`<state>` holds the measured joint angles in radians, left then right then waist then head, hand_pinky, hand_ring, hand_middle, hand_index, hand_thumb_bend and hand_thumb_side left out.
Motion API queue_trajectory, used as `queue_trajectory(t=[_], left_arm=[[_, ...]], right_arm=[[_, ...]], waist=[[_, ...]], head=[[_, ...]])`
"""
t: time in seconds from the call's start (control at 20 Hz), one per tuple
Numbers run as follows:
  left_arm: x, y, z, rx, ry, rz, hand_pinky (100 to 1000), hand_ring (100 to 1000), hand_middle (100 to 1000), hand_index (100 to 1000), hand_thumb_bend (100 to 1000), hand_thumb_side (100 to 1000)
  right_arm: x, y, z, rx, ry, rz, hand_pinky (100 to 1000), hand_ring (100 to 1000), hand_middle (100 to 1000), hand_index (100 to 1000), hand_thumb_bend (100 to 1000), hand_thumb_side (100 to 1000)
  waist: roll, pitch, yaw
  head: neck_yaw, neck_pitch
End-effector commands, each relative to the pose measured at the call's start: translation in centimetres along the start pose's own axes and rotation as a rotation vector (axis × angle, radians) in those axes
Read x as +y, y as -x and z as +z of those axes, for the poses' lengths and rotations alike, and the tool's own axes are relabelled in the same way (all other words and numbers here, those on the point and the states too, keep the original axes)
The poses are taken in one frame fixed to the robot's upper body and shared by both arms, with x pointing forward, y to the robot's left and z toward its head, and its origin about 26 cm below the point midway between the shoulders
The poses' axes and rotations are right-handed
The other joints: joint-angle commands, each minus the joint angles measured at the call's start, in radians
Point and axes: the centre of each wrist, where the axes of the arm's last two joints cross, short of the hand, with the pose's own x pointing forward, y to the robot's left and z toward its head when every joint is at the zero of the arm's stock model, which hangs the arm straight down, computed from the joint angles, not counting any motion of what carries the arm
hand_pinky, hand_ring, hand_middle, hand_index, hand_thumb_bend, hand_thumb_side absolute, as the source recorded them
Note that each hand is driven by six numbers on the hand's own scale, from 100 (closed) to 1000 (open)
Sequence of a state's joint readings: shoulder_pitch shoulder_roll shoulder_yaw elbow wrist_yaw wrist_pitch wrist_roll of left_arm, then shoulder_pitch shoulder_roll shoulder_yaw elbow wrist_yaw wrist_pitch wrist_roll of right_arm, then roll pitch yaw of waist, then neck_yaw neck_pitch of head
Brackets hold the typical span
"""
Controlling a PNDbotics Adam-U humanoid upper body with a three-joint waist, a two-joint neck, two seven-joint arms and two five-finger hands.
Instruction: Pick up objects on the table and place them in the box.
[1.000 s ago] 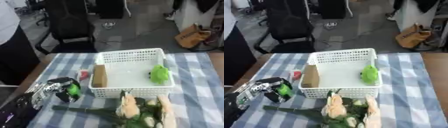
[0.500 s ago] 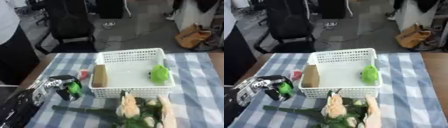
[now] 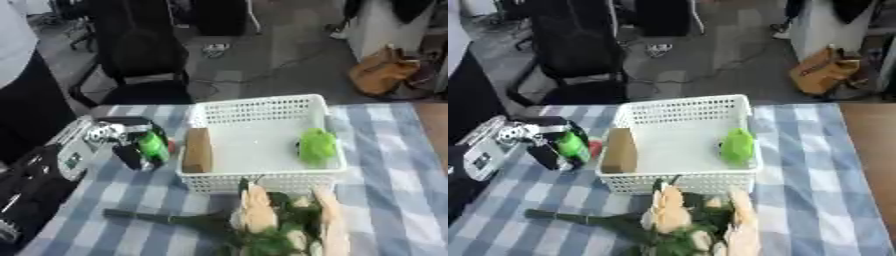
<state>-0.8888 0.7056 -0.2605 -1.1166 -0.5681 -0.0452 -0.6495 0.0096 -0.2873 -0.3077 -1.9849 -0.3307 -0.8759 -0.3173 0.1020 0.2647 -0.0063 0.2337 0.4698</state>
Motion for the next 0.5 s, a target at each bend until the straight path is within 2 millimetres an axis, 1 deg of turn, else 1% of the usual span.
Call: queue_trajectory(t=[0.05, 0.3, 0.5], left_arm=[[3.4, 0.0, 2.1, 0.029, -0.063, -0.044, 100, 229, 362, 539, 272, 100], [6.0, -1.4, 3.1, 0.021, -0.128, -0.071, 100, 223, 360, 534, 259, 100], [8.0, -3.1, 3.4, -0.020, -0.174, -0.094, 100, 224, 361, 533, 269, 100]], right_arm=[[-0.1, -0.3, -0.9, -0.037, -0.007, -0.008, 691, 784, 654, 662, 100, 976], [-0.3, -0.4, -0.9, -0.032, -0.009, -0.004, 691, 784, 654, 661, 100, 975], [-0.4, -0.4, -0.8, -0.027, -0.013, -0.001, 691, 784, 654, 661, 100, 974]], waist=[[0.013, -0.038, 0.002], [0.015, -0.046, 0.008], [0.017, -0.054, 0.011]], head=[[-0.004, 0.003], [-0.009, 0.008], [-0.009, 0.015]])
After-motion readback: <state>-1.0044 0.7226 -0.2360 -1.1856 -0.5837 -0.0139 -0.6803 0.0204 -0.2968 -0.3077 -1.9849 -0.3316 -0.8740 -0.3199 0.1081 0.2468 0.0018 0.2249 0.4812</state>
